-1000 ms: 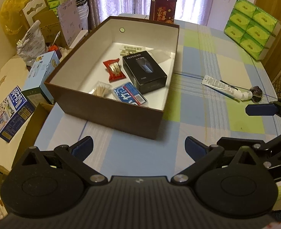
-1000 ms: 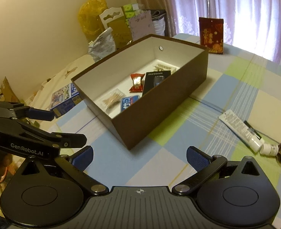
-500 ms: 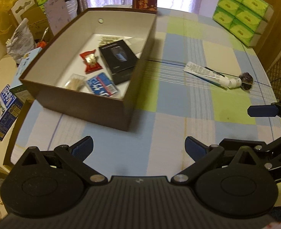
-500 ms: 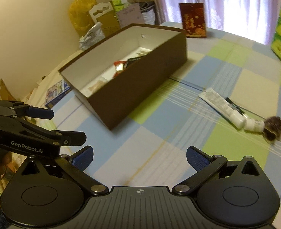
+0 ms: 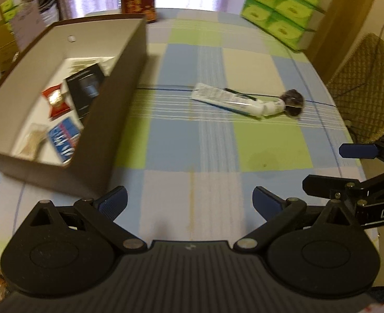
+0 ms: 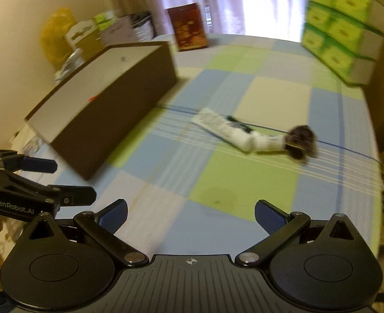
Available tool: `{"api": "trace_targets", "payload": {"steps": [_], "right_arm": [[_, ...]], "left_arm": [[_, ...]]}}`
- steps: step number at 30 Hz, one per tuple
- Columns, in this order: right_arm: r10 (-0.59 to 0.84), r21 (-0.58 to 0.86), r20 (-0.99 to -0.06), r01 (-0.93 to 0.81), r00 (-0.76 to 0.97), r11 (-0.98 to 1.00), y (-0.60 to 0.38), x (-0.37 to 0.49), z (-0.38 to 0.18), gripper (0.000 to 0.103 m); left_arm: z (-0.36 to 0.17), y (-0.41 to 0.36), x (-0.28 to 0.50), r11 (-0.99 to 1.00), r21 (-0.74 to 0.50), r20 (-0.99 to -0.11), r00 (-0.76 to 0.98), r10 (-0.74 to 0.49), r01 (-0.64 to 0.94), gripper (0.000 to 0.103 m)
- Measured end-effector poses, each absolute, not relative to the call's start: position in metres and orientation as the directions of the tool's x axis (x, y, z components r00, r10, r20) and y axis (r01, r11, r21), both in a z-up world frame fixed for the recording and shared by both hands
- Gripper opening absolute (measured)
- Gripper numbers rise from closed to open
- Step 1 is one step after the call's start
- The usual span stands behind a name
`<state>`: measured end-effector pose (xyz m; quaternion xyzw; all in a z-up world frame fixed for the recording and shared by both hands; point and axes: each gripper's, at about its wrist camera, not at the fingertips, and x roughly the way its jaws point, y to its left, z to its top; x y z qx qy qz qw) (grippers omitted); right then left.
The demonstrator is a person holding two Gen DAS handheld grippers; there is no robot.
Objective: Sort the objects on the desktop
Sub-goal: 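Move both tools toward the white tube and brown fuzzy item, then grasp the white tube with the left tool while the right tool grasps the brown fuzzy hair tie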
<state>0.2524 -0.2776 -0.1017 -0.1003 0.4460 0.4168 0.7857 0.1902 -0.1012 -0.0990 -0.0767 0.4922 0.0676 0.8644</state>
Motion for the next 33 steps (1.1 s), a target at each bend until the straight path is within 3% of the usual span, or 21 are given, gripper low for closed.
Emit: {"api": "trace_targets", "payload": {"steps": [13, 24, 29, 33], "right_arm": [[0.437, 0.173, -0.817, -0.564, 0.376, 0.808, -0.333, 0.306, -0.125, 0.101], [0.451, 0.17, -0.794, -0.564, 0.407, 0.808, -0.331, 0.349, -0.138, 0.1], [0.465, 0.155, -0.772, -0.58, 0.434, 0.8, -0.315, 0.375, -0.141, 0.088], [0.465, 0.154, -0.769, -0.579, 0.439, 0.801, -0.306, 0.396, -0.143, 0.087]], "left_arm": [[-0.124, -0.126, 0.264, 0.987, -0.086, -0.875, 0.483, -0.01, -0.135, 0.1], [-0.14, -0.133, 0.317, 0.985, -0.096, -0.879, 0.476, -0.016, -0.145, 0.1], [-0.147, -0.13, 0.348, 0.976, -0.113, -0.875, 0.483, -0.008, -0.188, 0.1], [-0.158, -0.128, 0.375, 0.966, -0.118, -0.877, 0.48, 0.008, -0.231, 0.1]]}}
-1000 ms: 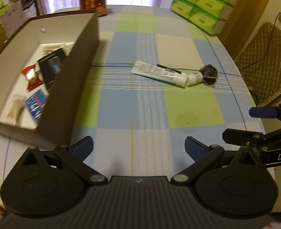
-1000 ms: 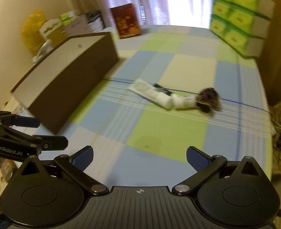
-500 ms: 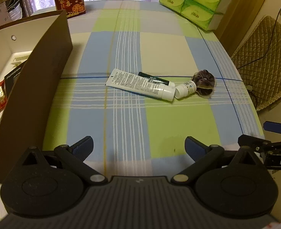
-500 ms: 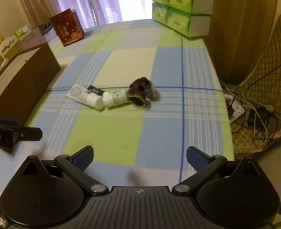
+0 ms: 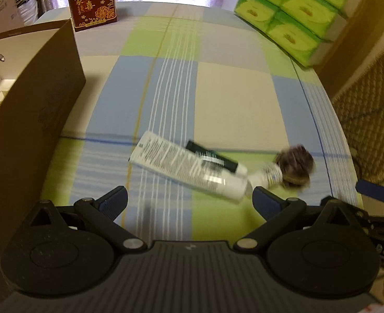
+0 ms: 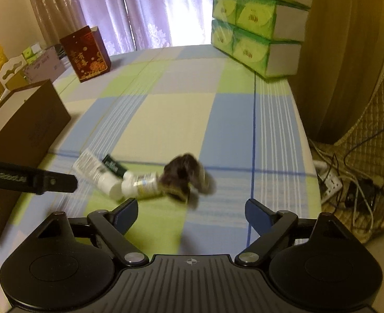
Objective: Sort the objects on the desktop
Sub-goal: 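Grasp the white tube with the left tool while the right tool grasps the brown fuzzy hair tie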
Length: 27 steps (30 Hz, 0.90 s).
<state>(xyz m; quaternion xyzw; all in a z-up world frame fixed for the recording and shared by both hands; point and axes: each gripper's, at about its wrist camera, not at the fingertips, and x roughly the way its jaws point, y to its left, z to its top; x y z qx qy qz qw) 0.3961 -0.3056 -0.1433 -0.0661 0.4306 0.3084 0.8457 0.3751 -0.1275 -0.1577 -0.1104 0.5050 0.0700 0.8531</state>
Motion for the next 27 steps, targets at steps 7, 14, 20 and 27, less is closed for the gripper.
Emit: {"api": "trace_targets", "payload": {"steps": [7, 14, 20, 27], "right_arm": [[0.463, 0.17, -0.774, -0.564, 0.431, 0.808, -0.301, 0.415, -0.149, 0.087], [0.465, 0.187, -0.784, -0.557, 0.412, 0.809, -0.304, 0.422, -0.156, 0.087], [0.482, 0.186, -0.782, -0.589, 0.395, 0.786, -0.302, 0.424, -0.16, 0.087], [0.506, 0.169, -0.768, -0.638, 0.393, 0.752, -0.292, 0.43, -0.166, 0.086]], "left_arm": [[-0.188, -0.127, 0.414, 0.959, -0.086, -0.902, 0.429, 0.04, -0.27, 0.1], [-0.199, -0.117, 0.412, 0.966, -0.073, -0.916, 0.401, 0.033, -0.246, 0.1], [-0.197, -0.097, 0.389, 0.972, -0.026, -0.92, 0.386, 0.069, -0.235, 0.098], [-0.192, -0.08, 0.36, 0.97, 0.019, -0.916, 0.384, 0.115, -0.244, 0.096]]}}
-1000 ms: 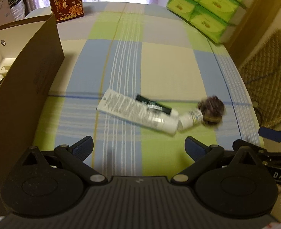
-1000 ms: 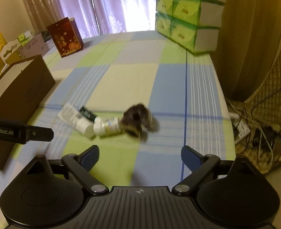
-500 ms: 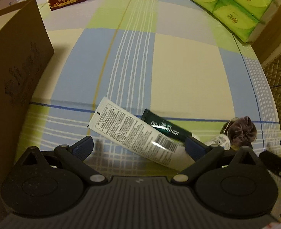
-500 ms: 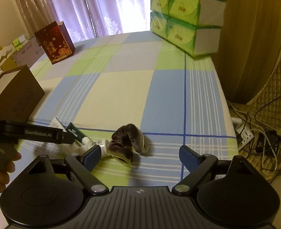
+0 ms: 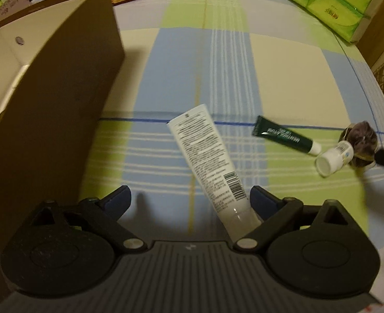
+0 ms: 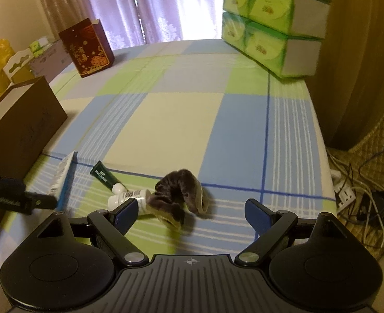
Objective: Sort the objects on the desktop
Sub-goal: 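Grasp the white tube with the left tool while the right tool grasps the brown fuzzy hair tie, then carry the white tube and brown hair tie with both tools over the open box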
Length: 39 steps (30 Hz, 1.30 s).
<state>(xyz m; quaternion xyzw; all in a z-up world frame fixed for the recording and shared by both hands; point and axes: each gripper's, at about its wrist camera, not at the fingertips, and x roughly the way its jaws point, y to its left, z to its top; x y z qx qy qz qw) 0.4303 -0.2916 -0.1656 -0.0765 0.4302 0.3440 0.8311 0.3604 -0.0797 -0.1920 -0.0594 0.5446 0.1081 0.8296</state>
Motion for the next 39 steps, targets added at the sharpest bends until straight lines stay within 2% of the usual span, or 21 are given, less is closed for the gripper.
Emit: {"api": "trace_targets", "payload": {"steps": [1, 4, 9, 12, 15, 17, 18, 20, 21, 23, 29, 33, 39], "right_arm": [[0.511, 0.167, -0.761, -0.641, 0.399, 0.749, -0.29, 0.432, -0.166, 0.084], [0.524, 0.172, -0.752, -0.649, 0.4, 0.741, -0.279, 0.441, -0.17, 0.072], [0.497, 0.144, -0.781, -0.666, 0.378, 0.732, -0.265, 0.452, -0.187, 0.047], [0.503, 0.17, -0.786, -0.658, 0.358, 0.734, -0.27, 0.453, -0.195, 0.046], [0.509, 0.172, -0.787, -0.667, 0.349, 0.725, -0.274, 0.449, -0.195, 0.04], [0.515, 0.179, -0.787, -0.674, 0.339, 0.717, -0.276, 0.446, -0.194, 0.035], [0.513, 0.177, -0.789, -0.674, 0.339, 0.718, -0.276, 0.445, -0.194, 0.035], [0.508, 0.174, -0.791, -0.671, 0.341, 0.721, -0.278, 0.442, -0.193, 0.034], [0.506, 0.174, -0.792, -0.668, 0.342, 0.724, -0.278, 0.442, -0.193, 0.034], [0.504, 0.175, -0.794, -0.664, 0.342, 0.727, -0.28, 0.441, -0.193, 0.034], [0.505, 0.174, -0.795, -0.67, 0.338, 0.722, -0.282, 0.437, -0.191, 0.034], [0.503, 0.171, -0.798, -0.675, 0.332, 0.717, -0.281, 0.437, -0.191, 0.034], [0.491, 0.155, -0.808, -0.687, 0.325, 0.71, -0.272, 0.439, -0.194, 0.035]], "left_arm": [[-0.191, -0.078, 0.358, 0.969, 0.026, -0.915, 0.384, 0.122, -0.245, 0.095], [-0.19, -0.078, 0.353, 0.971, 0.051, -0.908, 0.393, 0.143, -0.235, 0.093], [-0.189, -0.079, 0.351, 0.974, 0.061, -0.904, 0.401, 0.147, -0.219, 0.089], [-0.19, -0.078, 0.351, 0.974, 0.043, -0.906, 0.402, 0.132, -0.223, 0.087], [-0.192, -0.081, 0.354, 0.977, 0.026, -0.907, 0.405, 0.112, -0.213, 0.077], [-0.195, -0.085, 0.359, 0.978, 0.026, -0.91, 0.4, 0.109, -0.205, 0.067], [-0.197, -0.088, 0.361, 0.979, 0.028, -0.912, 0.396, 0.108, -0.203, 0.064], [-0.202, -0.092, 0.363, 0.981, 0.017, -0.917, 0.389, 0.092, -0.193, 0.048], [-0.204, -0.093, 0.363, 0.981, 0.006, -0.916, 0.392, 0.083, -0.195, 0.047], [-0.204, -0.096, 0.36, 0.983, 0.002, -0.908, 0.412, 0.078, -0.181, 0.034], [-0.203, -0.099, 0.342, 0.996, -0.007, -0.91, 0.413, 0.032, -0.093, 0.028], [-0.2, -0.104, 0.318, 0.999, 0.026, -0.923, 0.382, 0.041, -0.045, 0.028], [-0.2, -0.09, 0.301, 0.99, -0.008, -0.932, 0.359, 0.044, -0.142, 0.028]]}}
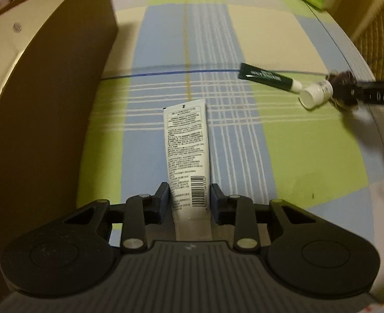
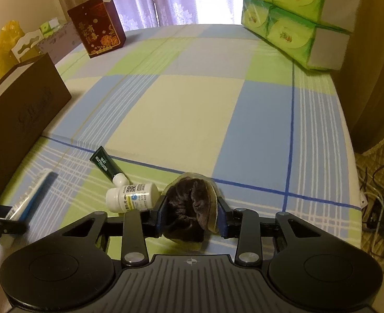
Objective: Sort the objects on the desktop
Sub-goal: 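Carry the white tube and brown hair tie with both tools over the open box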
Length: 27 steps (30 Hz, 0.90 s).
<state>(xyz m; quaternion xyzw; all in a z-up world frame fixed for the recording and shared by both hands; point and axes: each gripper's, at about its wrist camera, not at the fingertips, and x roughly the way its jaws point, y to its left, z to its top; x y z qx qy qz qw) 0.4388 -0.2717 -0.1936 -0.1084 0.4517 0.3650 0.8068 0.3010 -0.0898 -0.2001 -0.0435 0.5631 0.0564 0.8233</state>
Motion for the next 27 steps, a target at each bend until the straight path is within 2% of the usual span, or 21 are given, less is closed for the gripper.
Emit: {"api": "trace_targets", "payload": {"steps": [6, 11, 27], "right_arm": [[0.474, 0.112, -0.814, -0.711, 0.336, 0.694, -0.266, 0.434, -0.195, 0.034], [0.459, 0.093, -0.828, -0.73, 0.321, 0.677, -0.266, 0.421, -0.194, 0.027], [0.42, 0.079, -0.865, -0.752, 0.275, 0.654, -0.288, 0.345, -0.188, 0.026]], "left_arm": [[-0.201, -0.096, 0.311, 0.989, 0.009, -0.923, 0.379, 0.066, -0.149, 0.029], [-0.201, -0.104, 0.311, 0.991, 0.016, -0.914, 0.4, 0.068, -0.131, 0.028], [-0.198, -0.138, 0.265, 0.999, -0.024, -0.913, 0.409, -0.009, -0.031, 0.027]]}}
